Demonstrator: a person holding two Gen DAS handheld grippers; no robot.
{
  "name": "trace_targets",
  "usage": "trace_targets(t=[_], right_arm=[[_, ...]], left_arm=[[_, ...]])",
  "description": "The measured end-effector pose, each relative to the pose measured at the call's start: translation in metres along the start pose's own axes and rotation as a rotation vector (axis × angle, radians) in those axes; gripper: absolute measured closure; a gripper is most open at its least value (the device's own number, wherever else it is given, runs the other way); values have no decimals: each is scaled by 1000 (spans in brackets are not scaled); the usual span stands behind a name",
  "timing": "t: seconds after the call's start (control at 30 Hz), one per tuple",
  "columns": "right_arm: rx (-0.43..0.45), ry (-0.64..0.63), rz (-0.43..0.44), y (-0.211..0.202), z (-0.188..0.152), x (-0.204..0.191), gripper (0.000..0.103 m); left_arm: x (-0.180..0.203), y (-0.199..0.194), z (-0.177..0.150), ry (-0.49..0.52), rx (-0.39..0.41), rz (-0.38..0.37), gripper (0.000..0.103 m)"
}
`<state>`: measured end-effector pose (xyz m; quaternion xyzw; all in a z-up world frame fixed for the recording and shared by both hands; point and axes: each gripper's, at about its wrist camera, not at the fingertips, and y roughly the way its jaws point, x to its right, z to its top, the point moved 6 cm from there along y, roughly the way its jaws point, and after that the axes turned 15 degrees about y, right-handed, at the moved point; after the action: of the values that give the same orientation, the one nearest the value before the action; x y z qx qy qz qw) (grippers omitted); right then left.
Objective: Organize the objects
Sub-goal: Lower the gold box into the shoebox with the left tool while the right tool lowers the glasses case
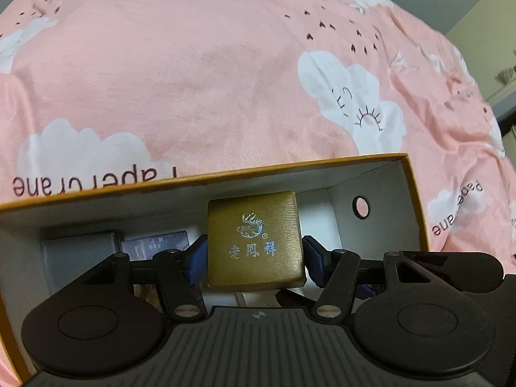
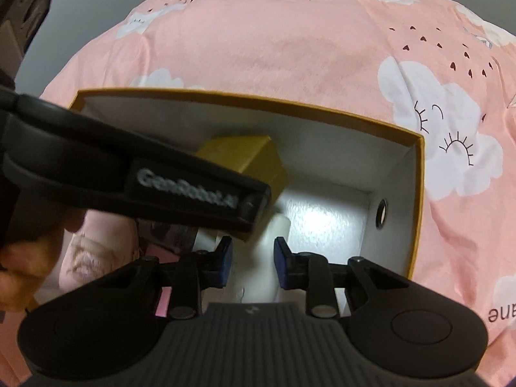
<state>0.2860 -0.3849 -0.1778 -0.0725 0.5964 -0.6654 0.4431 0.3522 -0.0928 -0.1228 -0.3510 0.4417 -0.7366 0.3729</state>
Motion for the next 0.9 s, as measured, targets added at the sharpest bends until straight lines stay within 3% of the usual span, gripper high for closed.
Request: trace_targets(t=[0.2,0.6,0.7,0.9], right_arm=[[26,35,39,1,6,6,81],[110,54,80,-11,11,9,81],[173,28,50,-19,16,7,82],[186,25,12,-13,27,8,81]], left_arm=[[-4,0,3,-17,-10,-46,29],[-15,-26,3,-50,70,-99,30],[-20,-32,0,-69,87,-106,31],[-26,-36,-6,-78,90,-102,36]])
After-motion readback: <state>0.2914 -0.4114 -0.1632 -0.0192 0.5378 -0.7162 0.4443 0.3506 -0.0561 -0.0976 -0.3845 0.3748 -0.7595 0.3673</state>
